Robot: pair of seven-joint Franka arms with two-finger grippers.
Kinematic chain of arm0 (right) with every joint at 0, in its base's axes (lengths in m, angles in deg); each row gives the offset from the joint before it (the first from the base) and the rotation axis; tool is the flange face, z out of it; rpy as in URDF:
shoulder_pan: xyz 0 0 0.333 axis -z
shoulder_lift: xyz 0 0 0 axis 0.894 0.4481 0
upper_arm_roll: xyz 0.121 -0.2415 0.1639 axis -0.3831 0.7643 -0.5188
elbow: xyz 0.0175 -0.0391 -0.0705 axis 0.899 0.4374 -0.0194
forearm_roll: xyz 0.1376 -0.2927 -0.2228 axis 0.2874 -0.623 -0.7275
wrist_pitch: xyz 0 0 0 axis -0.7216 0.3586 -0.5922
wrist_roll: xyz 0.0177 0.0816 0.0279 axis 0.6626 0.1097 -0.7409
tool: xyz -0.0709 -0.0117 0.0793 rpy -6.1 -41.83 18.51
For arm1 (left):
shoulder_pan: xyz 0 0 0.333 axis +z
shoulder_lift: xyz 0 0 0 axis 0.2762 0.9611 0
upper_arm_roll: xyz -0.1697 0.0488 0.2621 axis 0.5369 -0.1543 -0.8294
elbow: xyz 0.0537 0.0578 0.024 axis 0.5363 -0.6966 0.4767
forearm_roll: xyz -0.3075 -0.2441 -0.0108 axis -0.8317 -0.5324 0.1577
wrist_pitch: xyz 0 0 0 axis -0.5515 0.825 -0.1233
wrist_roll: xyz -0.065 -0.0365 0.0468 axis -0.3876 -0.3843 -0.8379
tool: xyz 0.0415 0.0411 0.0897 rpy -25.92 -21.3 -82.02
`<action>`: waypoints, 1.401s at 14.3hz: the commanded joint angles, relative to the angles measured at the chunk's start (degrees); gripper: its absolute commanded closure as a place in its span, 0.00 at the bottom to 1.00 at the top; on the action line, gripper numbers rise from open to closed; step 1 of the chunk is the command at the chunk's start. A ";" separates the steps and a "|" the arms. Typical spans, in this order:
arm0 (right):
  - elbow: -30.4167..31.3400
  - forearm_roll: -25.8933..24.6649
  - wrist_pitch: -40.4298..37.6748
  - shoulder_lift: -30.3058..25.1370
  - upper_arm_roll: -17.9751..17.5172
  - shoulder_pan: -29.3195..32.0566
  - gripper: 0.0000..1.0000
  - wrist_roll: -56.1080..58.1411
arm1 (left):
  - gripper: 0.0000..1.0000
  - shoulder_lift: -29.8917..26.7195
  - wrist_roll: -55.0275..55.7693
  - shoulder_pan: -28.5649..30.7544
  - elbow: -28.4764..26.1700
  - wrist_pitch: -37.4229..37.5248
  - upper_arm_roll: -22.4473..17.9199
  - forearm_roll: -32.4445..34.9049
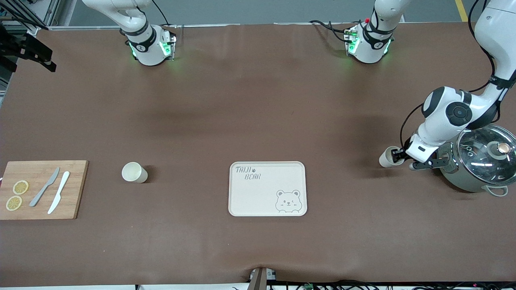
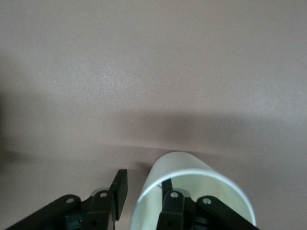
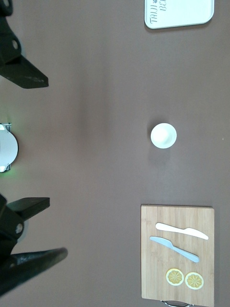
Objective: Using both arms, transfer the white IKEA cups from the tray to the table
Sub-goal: 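Open the left gripper to release the cup beside the pot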
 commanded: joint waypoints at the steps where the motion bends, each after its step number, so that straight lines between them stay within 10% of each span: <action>1: -1.34 -0.25 -0.12 0.44 -0.59 -0.02 0.00 -0.99 | 0.60 0.35 2.19 0.44 0.35 -0.54 0.27 1.52; 9: -1.16 -0.77 0.32 1.05 -0.59 -0.81 0.00 -0.99 | 0.33 -0.09 2.37 0.44 0.18 -0.02 0.36 1.52; 13: -1.25 -0.86 0.23 1.05 -0.59 -0.99 0.00 -0.99 | 0.00 -0.09 1.58 0.52 0.00 -0.02 0.36 1.52; 20: -1.34 -0.86 0.32 0.97 -0.42 -0.81 0.00 -0.90 | 0.00 -1.14 0.44 3.50 -1.31 0.33 2.28 1.52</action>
